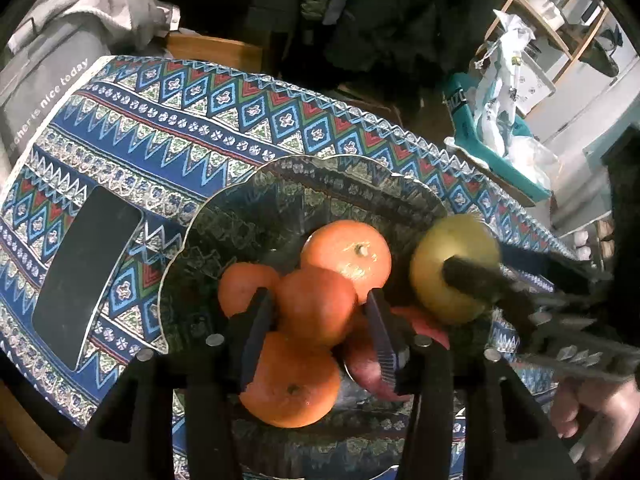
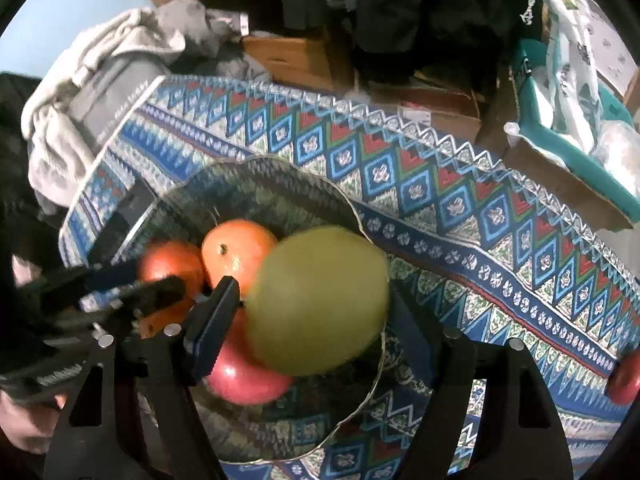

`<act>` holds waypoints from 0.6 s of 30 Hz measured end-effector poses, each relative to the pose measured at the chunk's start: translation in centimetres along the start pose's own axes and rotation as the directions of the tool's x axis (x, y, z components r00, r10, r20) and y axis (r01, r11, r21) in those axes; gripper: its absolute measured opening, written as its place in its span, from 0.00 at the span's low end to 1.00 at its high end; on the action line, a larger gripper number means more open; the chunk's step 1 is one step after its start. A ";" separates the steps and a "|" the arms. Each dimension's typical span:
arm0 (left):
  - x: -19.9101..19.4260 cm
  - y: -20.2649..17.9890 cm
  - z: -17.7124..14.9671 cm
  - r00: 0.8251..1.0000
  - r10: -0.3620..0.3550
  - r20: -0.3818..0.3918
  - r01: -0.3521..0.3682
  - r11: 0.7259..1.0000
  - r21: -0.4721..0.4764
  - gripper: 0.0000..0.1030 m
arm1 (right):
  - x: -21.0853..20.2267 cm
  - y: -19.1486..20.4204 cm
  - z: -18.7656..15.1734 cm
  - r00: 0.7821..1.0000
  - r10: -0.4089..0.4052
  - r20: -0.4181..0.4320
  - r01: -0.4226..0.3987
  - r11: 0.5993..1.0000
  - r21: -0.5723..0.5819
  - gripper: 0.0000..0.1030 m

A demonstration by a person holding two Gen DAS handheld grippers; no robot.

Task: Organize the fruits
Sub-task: 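Release the orange into the bowl with the left tool while the right tool releases the green fruit, then move both open tools from the bowl toward the red apple and yellow pear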

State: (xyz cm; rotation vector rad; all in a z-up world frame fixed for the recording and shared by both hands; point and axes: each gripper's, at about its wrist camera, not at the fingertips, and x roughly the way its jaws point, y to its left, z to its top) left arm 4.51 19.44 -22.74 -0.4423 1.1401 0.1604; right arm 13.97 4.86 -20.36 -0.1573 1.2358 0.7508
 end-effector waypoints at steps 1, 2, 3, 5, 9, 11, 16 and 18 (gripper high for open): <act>-0.1 0.0 0.0 1.000 -0.006 -0.001 0.006 1.000 0.001 0.48 | -0.2 0.0 0.1 1.000 0.002 0.007 -0.002 1.000 0.003 0.74; -0.2 -0.1 0.0 1.000 -0.004 0.001 0.004 1.000 0.002 0.50 | -0.8 0.1 0.3 1.000 0.002 0.018 -0.002 1.000 0.003 0.74; -0.5 -0.2 0.0 1.000 0.009 0.008 -0.009 1.000 0.005 0.54 | -1.0 0.2 0.4 1.000 0.003 0.025 -0.003 1.000 0.002 0.74; -1.0 -0.3 0.1 1.000 0.011 0.022 -0.012 1.000 0.009 0.57 | -1.8 0.4 0.5 0.999 0.001 0.043 -0.001 1.000 0.000 0.74; -2.1 -0.7 0.1 0.999 -0.008 0.038 0.008 1.000 0.013 0.62 | -3.0 0.7 0.5 0.997 -0.021 0.068 0.022 1.000 -0.014 0.74; -2.6 -1.1 0.1 0.999 -0.014 0.043 0.013 1.000 0.023 0.63 | -3.7 0.9 0.3 0.996 -0.042 0.080 0.044 0.999 -0.027 0.74; -3.9 -2.3 0.0 0.998 -0.018 0.062 0.015 0.999 0.052 0.69 | -5.3 0.7 -0.3 0.991 -0.087 0.106 0.092 0.995 -0.045 0.74; -4.4 -2.8 -0.1 0.997 -0.021 0.068 0.017 0.998 0.067 0.70 | -6.1 0.6 -0.7 0.987 -0.108 0.116 0.114 0.992 -0.050 0.74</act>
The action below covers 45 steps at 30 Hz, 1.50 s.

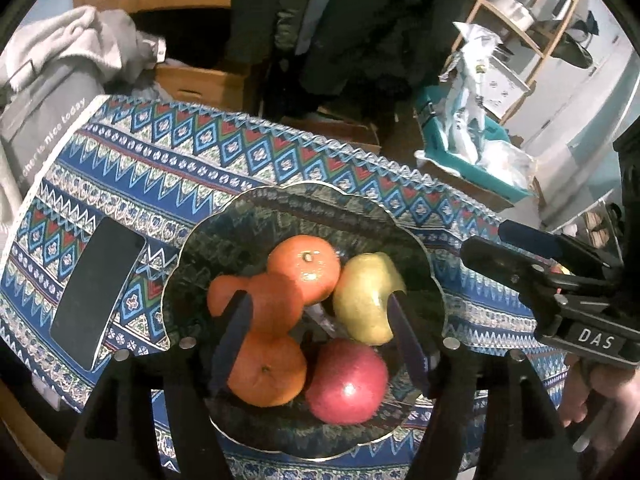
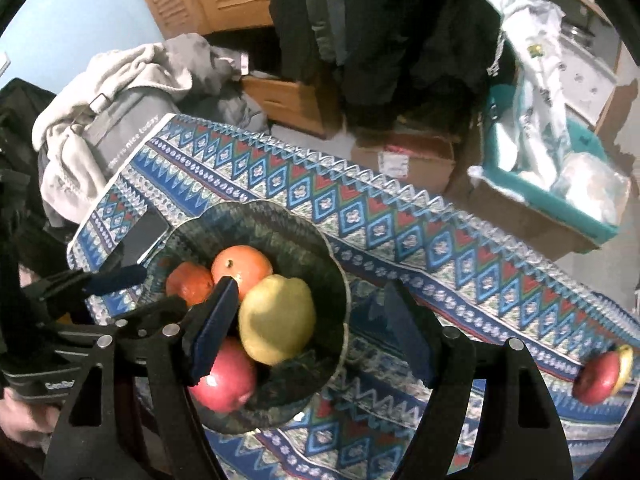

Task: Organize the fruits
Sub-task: 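Move both open tools from the bowl toward the red apple and yellow pear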

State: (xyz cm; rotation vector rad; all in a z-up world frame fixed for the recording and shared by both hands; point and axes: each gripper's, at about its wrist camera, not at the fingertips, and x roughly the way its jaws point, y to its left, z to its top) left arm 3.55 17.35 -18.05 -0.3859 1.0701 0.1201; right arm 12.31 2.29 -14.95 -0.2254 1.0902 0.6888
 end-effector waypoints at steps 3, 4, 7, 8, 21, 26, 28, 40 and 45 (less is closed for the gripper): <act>-0.8 -0.9 -0.1 1.000 -0.004 0.011 0.004 1.000 0.026 0.72 | -1.0 -0.4 -0.3 1.000 -0.016 0.012 0.016 1.000 0.000 0.74; -1.1 -1.4 -0.1 1.000 0.002 0.014 -0.002 0.999 0.039 0.73 | -1.4 -0.6 -0.5 1.000 -0.020 0.017 0.020 1.000 0.002 0.74; -1.8 -2.3 -0.2 1.000 0.005 0.028 -0.007 0.998 0.068 0.73 | -2.6 -1.3 -0.8 0.999 -0.033 0.032 0.033 0.999 0.009 0.74; -2.1 -2.7 -0.3 0.999 0.006 0.033 -0.008 0.997 0.079 0.73 | -3.2 -1.6 -0.9 0.999 -0.036 0.039 0.036 0.999 0.013 0.74; -4.0 -7.8 -1.1 0.998 -0.026 0.059 0.014 0.980 0.200 0.76 | -8.2 -4.2 -3.8 0.992 -0.099 0.081 0.097 0.995 0.031 0.74; -4.3 -10.2 -1.6 0.997 -0.042 0.058 0.026 0.968 0.250 0.76 | -10.2 -6.0 -5.4 0.986 -0.139 0.096 0.134 0.990 0.052 0.74; -4.3 -10.8 -1.8 0.997 -0.045 0.056 0.029 0.964 0.263 0.76 | -10.8 -6.7 -5.9 0.982 -0.163 0.099 0.157 0.986 0.061 0.74; -4.7 -16.5 -3.3 0.997 -0.063 0.051 0.040 0.929 0.367 0.77 | -14.3 -10.8 -9.3 0.965 -0.234 0.115 0.218 0.966 0.136 0.74; -4.8 -18.8 -3.8 0.996 -0.070 0.049 0.044 0.912 0.407 0.77 | -15.7 -12.7 -10.6 0.959 -0.254 0.122 0.231 0.957 0.174 0.74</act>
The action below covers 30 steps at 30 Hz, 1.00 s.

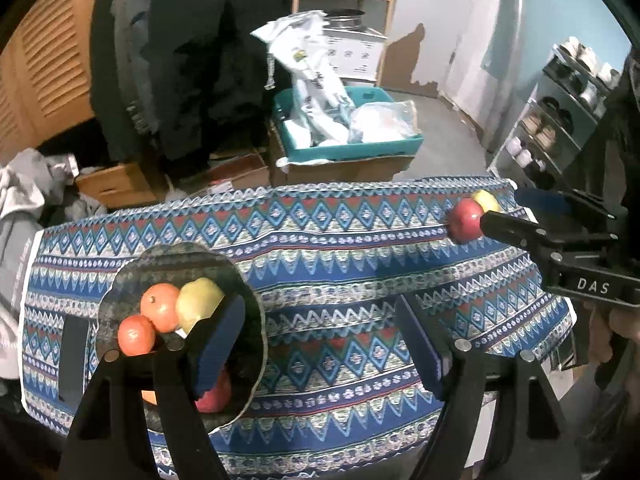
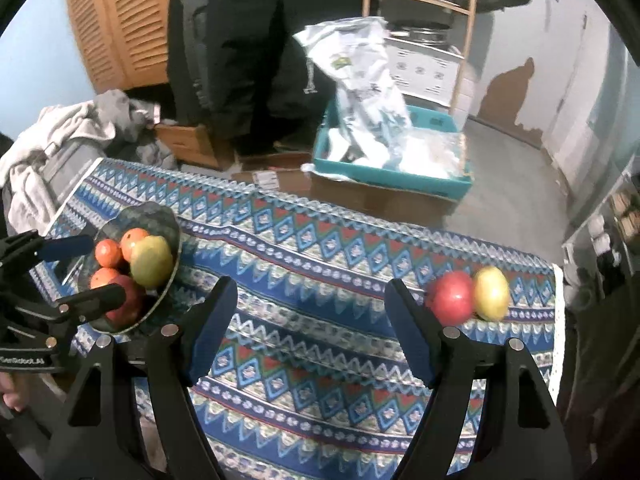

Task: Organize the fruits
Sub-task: 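Move both open tools from the bowl toward the red apple and yellow pear, then grasp the red apple with the left tool while the right tool grasps the yellow pear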

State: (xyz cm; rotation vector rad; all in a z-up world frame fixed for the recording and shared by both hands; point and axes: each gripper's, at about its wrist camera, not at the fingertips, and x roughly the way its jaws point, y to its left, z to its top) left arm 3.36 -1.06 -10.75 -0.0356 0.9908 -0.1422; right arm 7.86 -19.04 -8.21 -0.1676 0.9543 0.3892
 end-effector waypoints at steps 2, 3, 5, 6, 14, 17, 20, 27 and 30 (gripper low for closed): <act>0.0 -1.2 0.2 1.000 -0.006 0.002 0.006 1.000 0.022 0.77 | -0.4 -1.1 -0.4 1.000 -0.008 0.005 0.008 1.000 0.019 0.74; 0.0 -1.7 0.3 1.000 -0.006 0.002 0.006 1.000 0.030 0.78 | -0.6 -1.4 -0.6 1.000 -0.011 0.007 0.011 1.000 0.025 0.75; 0.1 -2.9 0.6 1.000 -0.007 0.001 0.007 0.999 0.052 0.78 | -0.9 -2.5 -1.0 1.000 -0.020 0.009 0.019 0.999 0.041 0.75; 0.2 -3.3 0.6 1.000 -0.009 0.002 0.009 0.998 0.059 0.78 | -1.0 -3.1 -1.2 1.000 -0.025 0.009 0.025 0.998 0.049 0.75; 1.4 -7.3 1.7 0.999 -0.035 -0.014 0.037 0.992 0.117 0.78 | -1.8 -7.1 -2.5 0.997 -0.074 -0.004 0.074 0.994 0.082 0.74; 1.8 -8.7 2.0 0.999 -0.044 -0.014 0.046 0.989 0.138 0.78 | -1.8 -8.8 -2.7 0.997 -0.070 -0.019 0.072 0.992 0.104 0.74; 2.8 -10.1 2.7 0.998 -0.061 -0.034 0.066 0.986 0.155 0.78 | -1.7 -10.6 -2.6 0.997 -0.070 -0.033 0.073 0.989 0.127 0.75; 5.4 -12.8 4.7 0.991 -0.107 -0.075 0.118 0.977 0.176 0.78 | -1.2 -14.5 -2.4 0.991 -0.103 -0.090 0.113 0.987 0.115 0.74; 6.9 -13.8 5.6 0.987 -0.131 -0.095 0.146 0.972 0.182 0.79 | -0.7 -16.5 -2.2 0.987 -0.111 -0.115 0.121 0.989 0.089 0.75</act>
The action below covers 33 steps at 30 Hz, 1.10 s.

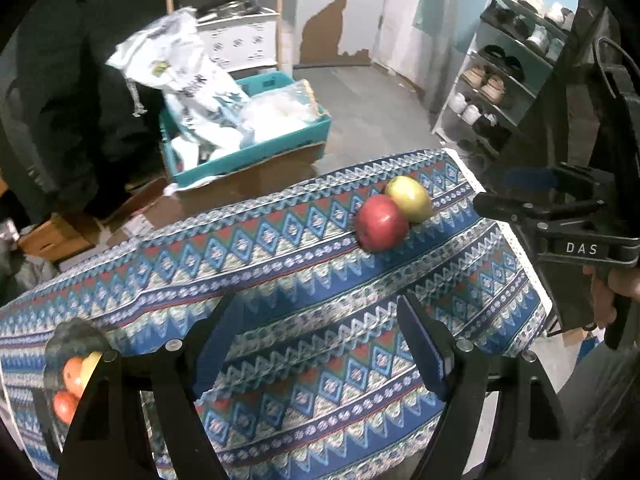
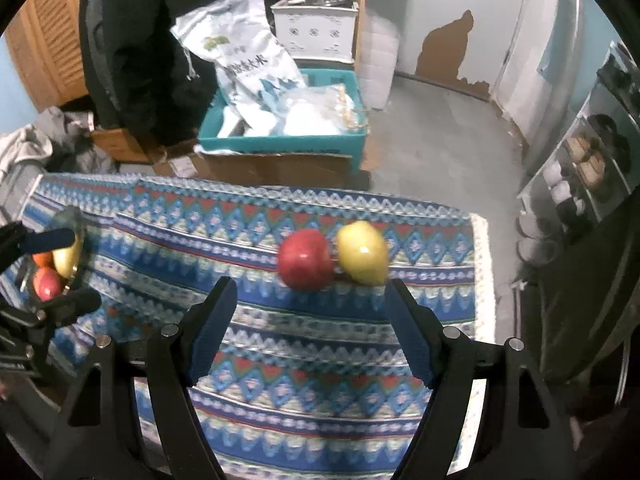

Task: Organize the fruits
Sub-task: 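Grasp the red apple with the left tool while the right tool grasps the yellow pear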

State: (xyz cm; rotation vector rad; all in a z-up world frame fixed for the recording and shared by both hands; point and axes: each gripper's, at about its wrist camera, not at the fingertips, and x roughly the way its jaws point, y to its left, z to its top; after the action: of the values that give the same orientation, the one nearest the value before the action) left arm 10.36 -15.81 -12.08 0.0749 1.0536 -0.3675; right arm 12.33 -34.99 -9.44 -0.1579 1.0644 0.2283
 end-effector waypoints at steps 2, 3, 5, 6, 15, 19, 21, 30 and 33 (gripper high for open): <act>1.0 -0.1 0.6 1.000 -0.011 -0.014 0.011 1.000 -0.006 0.79 | 1.0 -1.3 0.4 1.000 -0.013 -0.024 0.013 1.000 -0.016 0.74; 1.7 -0.1 1.1 0.999 -0.024 -0.024 0.023 1.000 -0.011 0.81 | 1.4 -1.8 0.6 0.999 -0.015 -0.033 0.014 1.000 -0.018 0.74; 3.0 -0.1 1.9 0.998 -0.035 -0.043 0.034 0.999 -0.021 0.82 | 2.6 -3.2 0.8 0.998 -0.007 -0.059 0.006 1.000 -0.007 0.74; 3.6 -0.2 2.3 0.998 -0.039 -0.052 0.038 0.999 -0.023 0.83 | 3.1 -3.7 0.9 0.998 0.000 -0.067 0.000 1.000 0.001 0.74; 9.3 -2.0 5.0 0.991 -0.081 -0.108 0.080 0.997 -0.018 0.83 | 8.4 -7.6 1.4 0.990 0.025 -0.139 -0.018 0.998 0.056 0.74; 12.2 -2.9 5.6 0.983 -0.120 -0.136 0.114 0.992 -0.051 0.83 | 10.8 -9.2 0.9 0.983 0.038 -0.178 -0.022 0.996 0.091 0.74; 13.7 -3.6 5.9 0.979 -0.136 -0.151 0.129 0.990 -0.058 0.83 | 11.5 -9.9 0.7 0.981 0.044 -0.188 -0.024 0.994 0.108 0.74; 18.1 -5.4 6.4 0.964 -0.167 -0.209 0.153 0.985 -0.083 0.83 | 13.4 -11.2 0.4 0.977 0.072 -0.201 -0.045 0.990 0.133 0.74; 19.1 -5.7 6.7 0.960 -0.171 -0.222 0.155 0.984 -0.087 0.83 | 13.8 -11.4 0.4 0.976 0.072 -0.203 -0.044 0.989 0.138 0.74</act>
State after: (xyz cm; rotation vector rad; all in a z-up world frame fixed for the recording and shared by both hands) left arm 22.45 -27.65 -24.58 -0.0328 1.3047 -0.4799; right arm 22.11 -44.43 -21.14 -0.0306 1.2899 0.1952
